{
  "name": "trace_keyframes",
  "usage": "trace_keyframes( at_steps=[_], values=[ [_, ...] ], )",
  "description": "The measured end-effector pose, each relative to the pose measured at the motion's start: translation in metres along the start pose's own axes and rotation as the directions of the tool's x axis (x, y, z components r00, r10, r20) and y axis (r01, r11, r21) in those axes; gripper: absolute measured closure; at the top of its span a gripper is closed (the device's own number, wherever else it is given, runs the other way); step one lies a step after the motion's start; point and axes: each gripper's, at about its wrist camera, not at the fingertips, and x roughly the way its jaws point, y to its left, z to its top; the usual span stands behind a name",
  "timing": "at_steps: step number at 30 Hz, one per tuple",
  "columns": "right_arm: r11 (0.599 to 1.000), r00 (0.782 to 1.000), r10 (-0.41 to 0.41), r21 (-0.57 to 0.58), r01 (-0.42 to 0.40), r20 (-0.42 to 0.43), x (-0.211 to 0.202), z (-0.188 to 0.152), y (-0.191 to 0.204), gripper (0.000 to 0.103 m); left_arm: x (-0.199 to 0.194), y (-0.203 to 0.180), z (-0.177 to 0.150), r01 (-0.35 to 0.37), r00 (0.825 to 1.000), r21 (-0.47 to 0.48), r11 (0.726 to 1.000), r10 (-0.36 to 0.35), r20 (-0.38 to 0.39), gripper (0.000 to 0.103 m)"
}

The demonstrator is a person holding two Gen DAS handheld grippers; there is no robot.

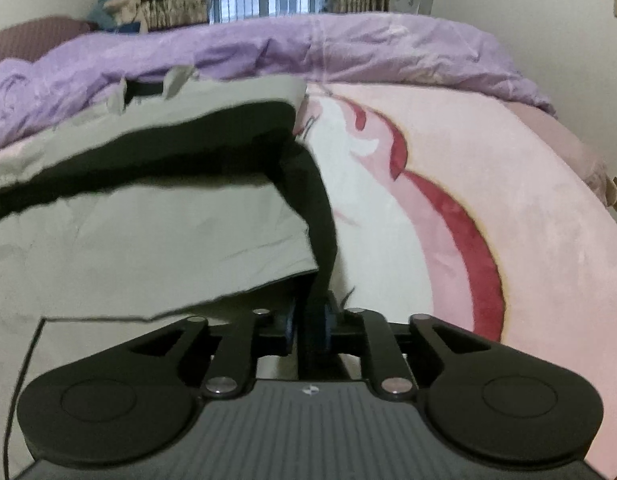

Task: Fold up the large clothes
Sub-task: 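Grasp the jacket hem with the left tool while the right tool grasps it too, then fold the hem up toward the collar with both tools and release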

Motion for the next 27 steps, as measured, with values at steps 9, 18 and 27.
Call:
trace_keyframes(
  at_steps=[9, 18, 27],
  values=[
    [0.999, 1.000, 0.008, -0.041, -0.008, -0.009, 0.004, -0.004, 0.006, 0.099, 0.010, -0.007, 0.001, 0.039, 0.999, 0.016, 0.999, -0.039, -0.003, 0.064],
    [0.996, 0.941, 0.019, 0.081, -0.049, 0.338, -0.055, 0.004, 0.003, 0.101, -0.052, 0.005, 0.030, 0.126, 0.968, -0.102, 0.987, -0.100, 0.231, 0.100],
    [0.986, 0.854, -0.139, 0.147, 0.074, 0.502, -0.043, 0.046, 0.035, 0.101, -0.035, -0.023, 0.099, 0.005, 0.936, -0.060, 0.998, 0.017, 0.351, 0.100]
  ],
)
